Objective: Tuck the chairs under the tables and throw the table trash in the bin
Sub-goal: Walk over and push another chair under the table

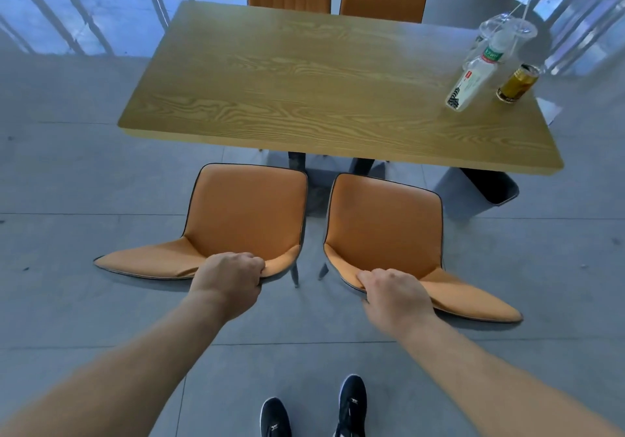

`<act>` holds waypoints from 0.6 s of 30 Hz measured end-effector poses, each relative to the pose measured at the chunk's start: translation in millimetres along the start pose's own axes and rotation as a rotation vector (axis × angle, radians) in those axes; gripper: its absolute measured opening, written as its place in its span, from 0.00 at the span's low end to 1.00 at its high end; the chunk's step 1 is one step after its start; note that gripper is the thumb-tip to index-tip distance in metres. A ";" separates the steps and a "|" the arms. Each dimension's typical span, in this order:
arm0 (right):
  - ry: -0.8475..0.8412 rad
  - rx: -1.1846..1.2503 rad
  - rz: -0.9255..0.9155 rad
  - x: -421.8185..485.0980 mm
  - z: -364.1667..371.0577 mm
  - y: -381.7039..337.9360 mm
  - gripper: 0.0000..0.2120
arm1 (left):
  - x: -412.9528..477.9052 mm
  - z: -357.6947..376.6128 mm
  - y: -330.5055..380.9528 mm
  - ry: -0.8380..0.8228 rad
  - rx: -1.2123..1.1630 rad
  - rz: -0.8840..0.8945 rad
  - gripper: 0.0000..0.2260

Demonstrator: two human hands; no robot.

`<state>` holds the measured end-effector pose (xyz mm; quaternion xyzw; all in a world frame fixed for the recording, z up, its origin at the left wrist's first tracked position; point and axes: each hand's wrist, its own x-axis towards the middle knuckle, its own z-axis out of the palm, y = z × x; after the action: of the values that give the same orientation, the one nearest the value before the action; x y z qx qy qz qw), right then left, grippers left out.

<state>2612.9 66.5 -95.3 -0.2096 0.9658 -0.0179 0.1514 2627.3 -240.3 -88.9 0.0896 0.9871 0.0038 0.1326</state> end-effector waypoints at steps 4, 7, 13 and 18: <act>-0.003 -0.008 -0.129 -10.0 -2.1 -9.1 0.08 | -6.6 3.3 21.8 0.027 -0.049 0.074 0.07; -0.001 0.002 -0.186 -16.3 -2.7 -4.8 0.08 | -7.3 6.4 29.9 0.024 -0.065 0.100 0.07; -0.065 -0.004 -0.146 -7.2 -11.3 -1.0 0.05 | 5.8 3.9 38.0 -0.004 -0.041 0.047 0.05; -0.042 0.013 -0.084 -11.1 -5.2 -8.2 0.05 | 3.3 4.1 41.7 -0.036 -0.021 -0.011 0.04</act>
<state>2624.2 63.5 -86.4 -0.2494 0.9526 -0.0260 0.1723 2632.5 -198.8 -92.4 0.0828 0.9849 0.0117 0.1514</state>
